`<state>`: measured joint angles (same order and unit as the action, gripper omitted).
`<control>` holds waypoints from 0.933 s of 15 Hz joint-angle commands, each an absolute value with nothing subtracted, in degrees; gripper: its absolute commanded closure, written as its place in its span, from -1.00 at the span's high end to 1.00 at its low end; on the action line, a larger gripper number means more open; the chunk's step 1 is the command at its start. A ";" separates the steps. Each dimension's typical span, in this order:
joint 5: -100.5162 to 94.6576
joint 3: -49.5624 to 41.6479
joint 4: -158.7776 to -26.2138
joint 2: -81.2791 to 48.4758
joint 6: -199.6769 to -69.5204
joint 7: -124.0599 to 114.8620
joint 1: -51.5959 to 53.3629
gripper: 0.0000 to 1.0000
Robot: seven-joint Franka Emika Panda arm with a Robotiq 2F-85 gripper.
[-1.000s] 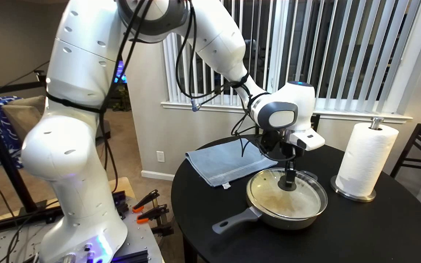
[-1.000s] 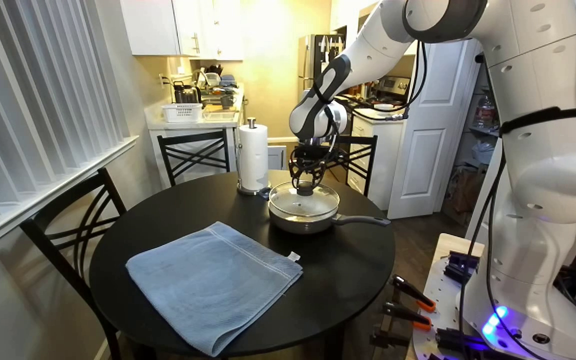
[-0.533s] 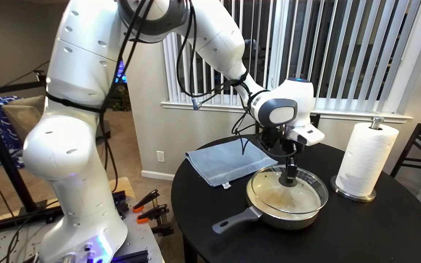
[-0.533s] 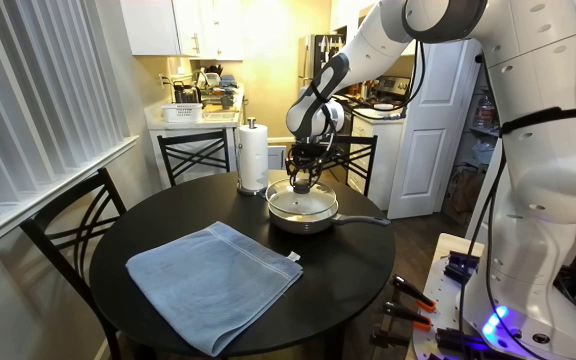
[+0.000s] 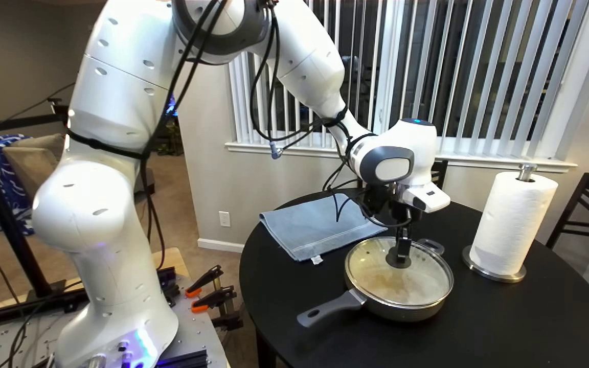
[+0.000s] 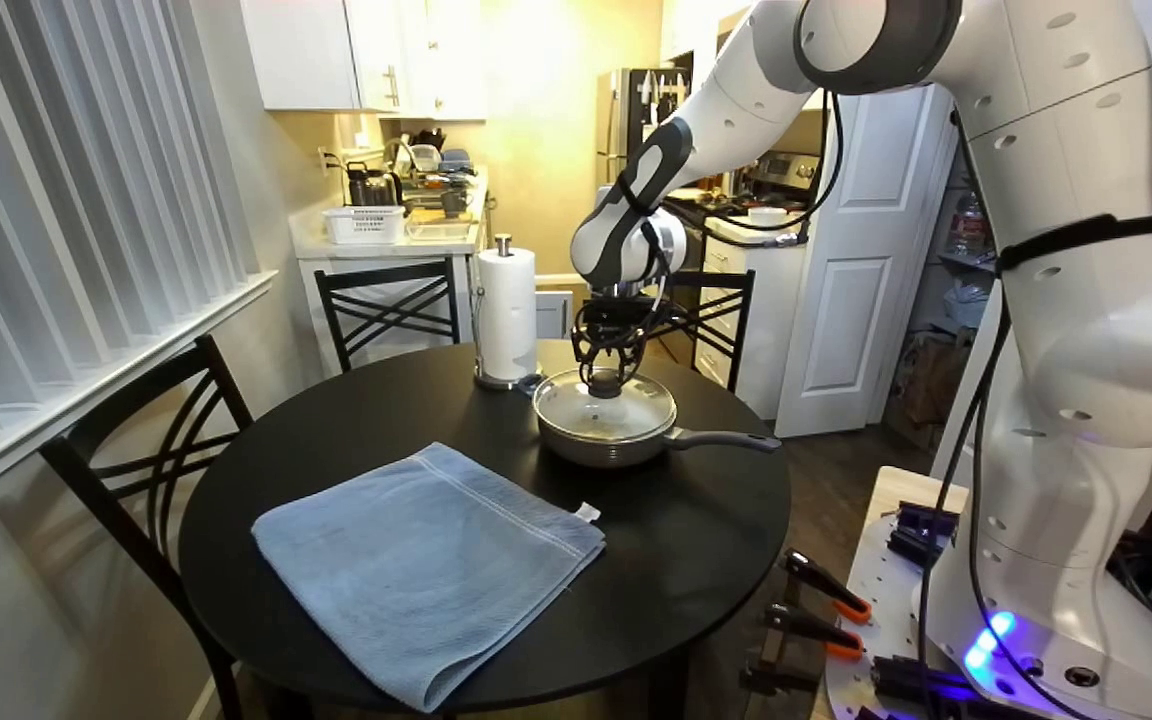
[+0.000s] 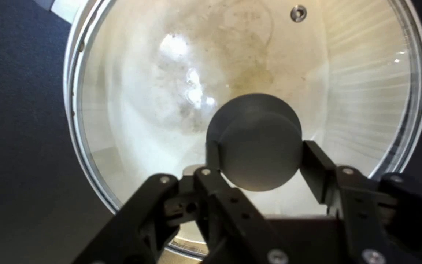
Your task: Put the lid on the pot
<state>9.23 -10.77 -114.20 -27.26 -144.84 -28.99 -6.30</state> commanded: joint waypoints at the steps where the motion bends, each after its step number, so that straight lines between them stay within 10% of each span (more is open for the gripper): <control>1: 10.19 -10.99 -113.89 -27.68 -144.76 -27.65 -6.75 -0.35; 14: 10.43 -8.95 -112.66 -27.32 -139.58 -21.68 -7.28 -0.35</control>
<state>9.23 -10.20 -113.49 -27.41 -142.75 -24.89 -6.48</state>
